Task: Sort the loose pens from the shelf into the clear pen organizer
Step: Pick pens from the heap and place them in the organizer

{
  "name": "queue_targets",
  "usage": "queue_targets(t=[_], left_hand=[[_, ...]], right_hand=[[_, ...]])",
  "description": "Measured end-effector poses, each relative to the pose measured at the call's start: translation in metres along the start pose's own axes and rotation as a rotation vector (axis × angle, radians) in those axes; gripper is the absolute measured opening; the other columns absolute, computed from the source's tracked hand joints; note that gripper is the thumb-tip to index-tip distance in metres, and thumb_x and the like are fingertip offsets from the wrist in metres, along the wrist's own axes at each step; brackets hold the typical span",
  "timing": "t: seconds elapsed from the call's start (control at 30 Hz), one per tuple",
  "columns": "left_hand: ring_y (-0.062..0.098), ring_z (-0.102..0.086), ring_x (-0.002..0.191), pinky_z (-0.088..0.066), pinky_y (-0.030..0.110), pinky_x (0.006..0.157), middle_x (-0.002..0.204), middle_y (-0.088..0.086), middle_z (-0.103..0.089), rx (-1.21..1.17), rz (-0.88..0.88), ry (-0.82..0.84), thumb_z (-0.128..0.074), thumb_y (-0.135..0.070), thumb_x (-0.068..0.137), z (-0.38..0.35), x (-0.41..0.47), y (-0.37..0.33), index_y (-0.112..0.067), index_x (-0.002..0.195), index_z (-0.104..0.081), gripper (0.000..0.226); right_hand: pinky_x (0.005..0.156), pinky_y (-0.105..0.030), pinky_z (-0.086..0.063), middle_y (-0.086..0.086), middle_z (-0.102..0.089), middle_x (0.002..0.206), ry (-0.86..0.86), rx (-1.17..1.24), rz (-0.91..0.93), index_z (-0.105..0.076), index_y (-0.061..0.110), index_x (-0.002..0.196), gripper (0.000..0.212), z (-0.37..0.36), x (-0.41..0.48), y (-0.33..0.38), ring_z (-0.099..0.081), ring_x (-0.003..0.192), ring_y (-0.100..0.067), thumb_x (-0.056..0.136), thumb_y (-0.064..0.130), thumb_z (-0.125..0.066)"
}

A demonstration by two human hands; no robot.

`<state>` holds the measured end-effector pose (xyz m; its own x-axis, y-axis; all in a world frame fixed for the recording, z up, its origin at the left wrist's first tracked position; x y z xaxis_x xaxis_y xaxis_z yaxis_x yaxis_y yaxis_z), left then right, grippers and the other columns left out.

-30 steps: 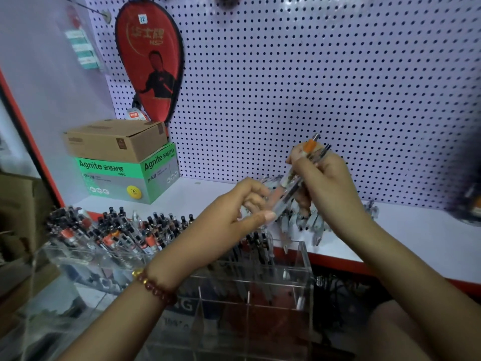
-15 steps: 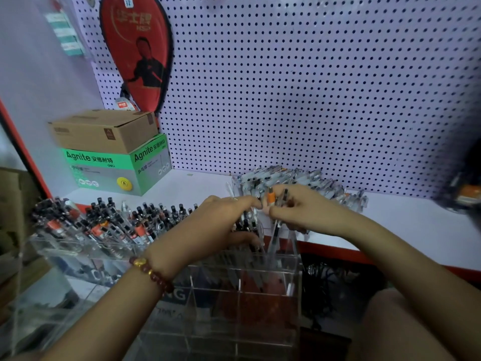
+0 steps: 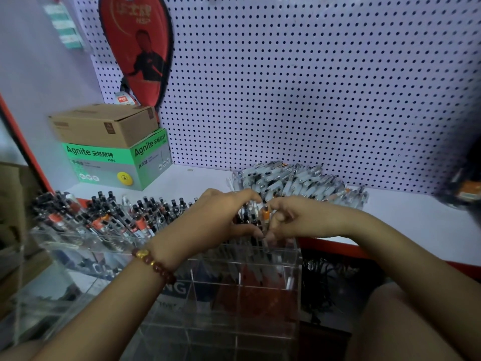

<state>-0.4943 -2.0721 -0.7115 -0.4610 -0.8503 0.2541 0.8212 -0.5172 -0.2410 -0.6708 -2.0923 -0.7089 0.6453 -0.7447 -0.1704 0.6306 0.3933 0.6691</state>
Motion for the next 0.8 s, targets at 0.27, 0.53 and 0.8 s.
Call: queue_targets(t=[0.27,0.53,0.8], left_hand=[[0.004,-0.037,0.061,-0.028,0.022,0.055,0.064,-0.013,-0.045,-0.069,-0.014,0.035,-0.069,-0.057,0.074,0.0029,-0.001,-0.0014,-0.038,0.127,-0.046,0.06],[-0.004,-0.044,0.063,-0.028,0.014,0.053,0.077,-0.013,-0.053,-0.042,-0.003,0.087,-0.08,-0.045,0.07,0.0032,-0.0016,-0.0044,-0.039,0.131,-0.042,0.073],[-0.005,-0.046,0.056,-0.032,0.013,0.05,0.069,-0.015,-0.048,-0.101,0.044,0.127,-0.082,-0.031,0.071,0.0082,-0.0025,-0.0047,-0.041,0.128,-0.044,0.07]], right_hand=[[0.061,-0.028,-0.044,0.001,-0.063,0.072,-0.106,-0.265,0.01,-0.057,0.018,0.09,0.019,-0.0048,0.0035,0.0081,-0.055,0.06,-0.012,0.085,0.032,-0.069],[0.069,-0.036,-0.049,0.005,-0.071,0.077,-0.068,-0.223,-0.007,-0.053,0.014,0.098,0.007,-0.002,0.0067,0.0055,-0.061,0.073,-0.029,0.097,0.02,-0.055],[0.057,-0.025,-0.038,-0.003,-0.073,0.079,-0.045,-0.18,0.024,-0.051,0.016,0.084,0.018,-0.0033,0.0069,0.0058,-0.043,0.057,-0.02,0.1,0.025,-0.048]])
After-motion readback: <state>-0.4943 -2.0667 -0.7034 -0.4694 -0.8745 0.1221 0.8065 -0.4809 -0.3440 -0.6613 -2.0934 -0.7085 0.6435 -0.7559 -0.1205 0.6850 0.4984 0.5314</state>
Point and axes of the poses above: each hand's wrist, its own x-axis towards the middle knuckle, its own z-axis out of the back of the hand, y = z × x, the point moved 2 cm from there along x, towards the middle knuckle
